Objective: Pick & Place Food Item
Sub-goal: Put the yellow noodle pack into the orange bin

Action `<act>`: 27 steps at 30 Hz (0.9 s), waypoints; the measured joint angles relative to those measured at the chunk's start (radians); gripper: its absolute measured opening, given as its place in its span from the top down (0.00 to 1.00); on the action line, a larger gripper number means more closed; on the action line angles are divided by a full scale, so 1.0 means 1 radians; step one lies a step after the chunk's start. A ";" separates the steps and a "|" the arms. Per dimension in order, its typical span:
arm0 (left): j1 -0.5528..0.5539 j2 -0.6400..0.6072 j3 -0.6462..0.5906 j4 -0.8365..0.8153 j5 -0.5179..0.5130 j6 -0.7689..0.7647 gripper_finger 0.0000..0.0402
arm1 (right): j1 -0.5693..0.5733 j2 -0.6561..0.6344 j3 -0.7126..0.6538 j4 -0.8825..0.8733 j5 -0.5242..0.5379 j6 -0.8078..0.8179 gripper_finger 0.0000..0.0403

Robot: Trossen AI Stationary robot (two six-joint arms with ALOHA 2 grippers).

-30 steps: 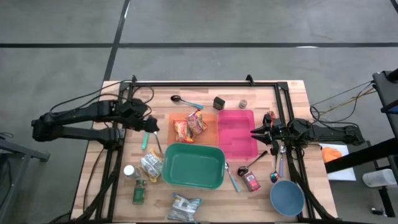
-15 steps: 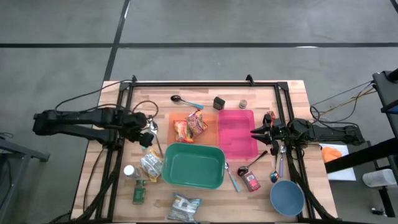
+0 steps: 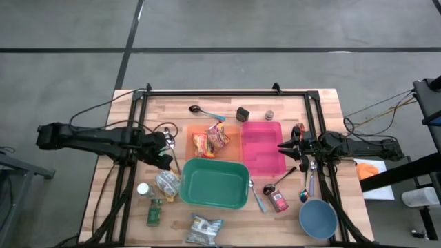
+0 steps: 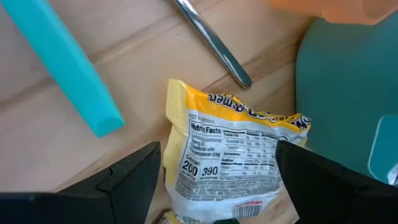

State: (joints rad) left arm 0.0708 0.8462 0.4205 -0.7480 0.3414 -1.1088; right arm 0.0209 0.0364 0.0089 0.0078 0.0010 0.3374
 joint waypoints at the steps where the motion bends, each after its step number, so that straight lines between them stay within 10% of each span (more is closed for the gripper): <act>1: 0.000 0.000 -0.006 0.012 0.006 -0.001 0.20 | 0.000 0.000 0.000 0.000 0.000 0.000 0.73; 27: -0.014 0.225 -0.021 0.131 0.017 -0.030 0.37 | 0.000 0.000 0.000 0.000 0.000 0.000 0.73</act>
State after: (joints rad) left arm 0.0566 1.0714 0.3996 -0.6173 0.3582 -1.1384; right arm 0.0209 0.0364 0.0087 0.0078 0.0007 0.3374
